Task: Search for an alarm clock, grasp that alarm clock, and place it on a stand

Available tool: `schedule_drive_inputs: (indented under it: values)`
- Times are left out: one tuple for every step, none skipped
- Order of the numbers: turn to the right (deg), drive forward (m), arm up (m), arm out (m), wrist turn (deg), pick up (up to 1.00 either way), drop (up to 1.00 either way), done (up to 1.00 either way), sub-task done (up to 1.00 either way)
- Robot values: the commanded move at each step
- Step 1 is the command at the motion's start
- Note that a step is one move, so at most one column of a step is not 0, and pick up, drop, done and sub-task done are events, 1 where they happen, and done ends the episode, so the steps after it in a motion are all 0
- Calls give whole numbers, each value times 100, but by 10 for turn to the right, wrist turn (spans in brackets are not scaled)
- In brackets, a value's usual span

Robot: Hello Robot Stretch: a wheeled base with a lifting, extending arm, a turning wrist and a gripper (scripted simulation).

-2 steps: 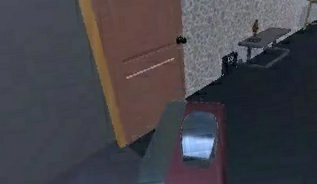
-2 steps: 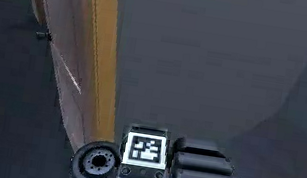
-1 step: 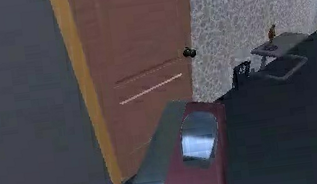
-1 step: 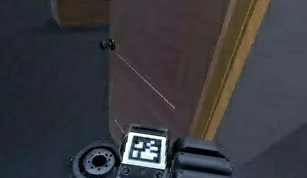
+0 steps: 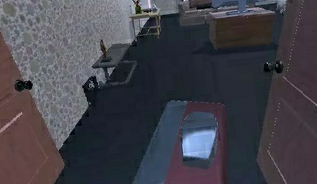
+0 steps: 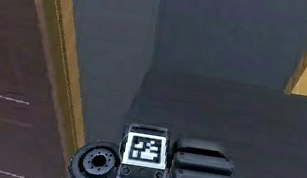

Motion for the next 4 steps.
schedule_drive_inputs:
  values:
    - [60,0,0,0,0,0,0,0,0]
    - [0,100,0,0,0,0,0,0,0]
    - [0,50,0,0,0,0,0,0,0]
    - [30,0,0,0,0,0,0,0,0]
